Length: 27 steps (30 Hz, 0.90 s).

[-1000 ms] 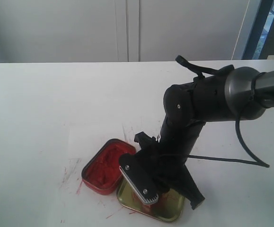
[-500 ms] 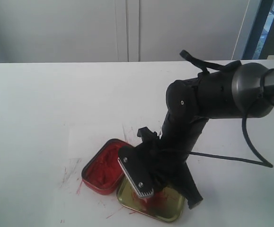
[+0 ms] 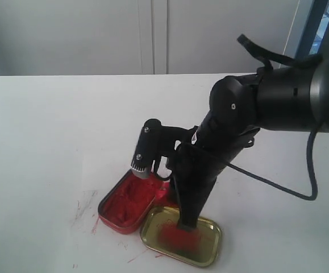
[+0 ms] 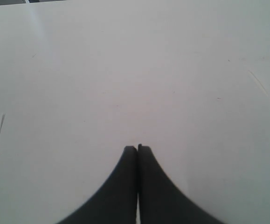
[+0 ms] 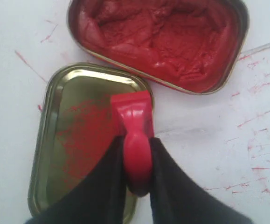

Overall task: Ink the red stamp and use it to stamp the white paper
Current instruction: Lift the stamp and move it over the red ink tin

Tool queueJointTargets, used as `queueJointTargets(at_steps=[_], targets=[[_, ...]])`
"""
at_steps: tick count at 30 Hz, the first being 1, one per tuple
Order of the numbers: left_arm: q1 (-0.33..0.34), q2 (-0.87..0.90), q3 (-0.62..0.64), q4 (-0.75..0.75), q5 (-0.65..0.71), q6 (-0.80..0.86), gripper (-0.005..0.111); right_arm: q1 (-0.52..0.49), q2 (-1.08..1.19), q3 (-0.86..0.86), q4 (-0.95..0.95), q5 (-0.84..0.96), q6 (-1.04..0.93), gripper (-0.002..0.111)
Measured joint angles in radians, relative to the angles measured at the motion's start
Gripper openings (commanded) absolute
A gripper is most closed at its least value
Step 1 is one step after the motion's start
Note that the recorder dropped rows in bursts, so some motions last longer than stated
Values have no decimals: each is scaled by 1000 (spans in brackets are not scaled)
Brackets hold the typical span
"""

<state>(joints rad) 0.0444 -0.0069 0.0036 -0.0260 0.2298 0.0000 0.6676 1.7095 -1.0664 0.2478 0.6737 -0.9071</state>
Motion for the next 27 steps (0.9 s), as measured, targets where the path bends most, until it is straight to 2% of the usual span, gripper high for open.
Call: queueJointTargets(at_steps=[7,16,21,27], targets=[[0,0,0,0,0,0,0,0,2,-137,4,39,239,0],[0,0,0,0,0,0,0,1,117,-319,0,210,380,0],[0,0,0,0,0,0,0,51,193,-414,-101,260,488,0],[0,0,0,0,0,0,0,89,271,-476,-122,293,585,0]])
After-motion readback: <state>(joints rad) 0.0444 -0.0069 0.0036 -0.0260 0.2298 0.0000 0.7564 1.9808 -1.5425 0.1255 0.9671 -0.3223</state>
